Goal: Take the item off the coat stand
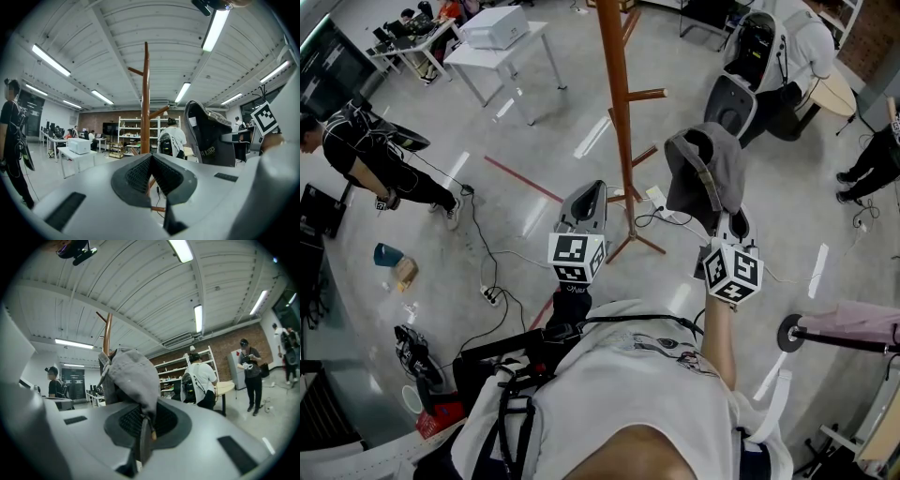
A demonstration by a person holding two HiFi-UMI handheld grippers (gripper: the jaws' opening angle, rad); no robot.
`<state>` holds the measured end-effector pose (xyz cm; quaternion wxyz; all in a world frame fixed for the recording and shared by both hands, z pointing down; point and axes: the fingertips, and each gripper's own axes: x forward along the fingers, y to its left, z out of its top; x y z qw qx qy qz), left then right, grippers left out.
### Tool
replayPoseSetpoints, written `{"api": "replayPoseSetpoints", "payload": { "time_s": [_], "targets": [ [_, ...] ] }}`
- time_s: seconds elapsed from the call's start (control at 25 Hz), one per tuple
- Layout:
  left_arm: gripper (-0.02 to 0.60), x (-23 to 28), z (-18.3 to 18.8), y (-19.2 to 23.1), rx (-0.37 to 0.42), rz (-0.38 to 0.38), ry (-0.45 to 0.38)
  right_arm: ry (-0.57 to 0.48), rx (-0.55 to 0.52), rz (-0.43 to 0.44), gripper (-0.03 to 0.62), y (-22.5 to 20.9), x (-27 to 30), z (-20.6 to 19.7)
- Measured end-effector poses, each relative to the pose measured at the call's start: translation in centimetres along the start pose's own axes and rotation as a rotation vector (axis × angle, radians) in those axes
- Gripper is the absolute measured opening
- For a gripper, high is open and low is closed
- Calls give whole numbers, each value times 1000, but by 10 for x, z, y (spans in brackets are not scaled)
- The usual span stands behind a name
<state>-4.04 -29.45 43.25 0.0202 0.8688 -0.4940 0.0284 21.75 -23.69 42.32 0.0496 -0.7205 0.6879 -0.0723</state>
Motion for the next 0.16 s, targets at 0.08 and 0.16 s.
{"api": "replayPoseSetpoints", "payload": {
  "time_s": [0.08, 0.16],
  "targets": [
    [5, 1, 1, 0, 1, -1, 0, 0, -1, 0, 17, 1, 1, 1],
    [5, 1, 3, 0, 2, -3, 1, 1, -1, 1, 17, 2, 2, 2]
  ]
}}
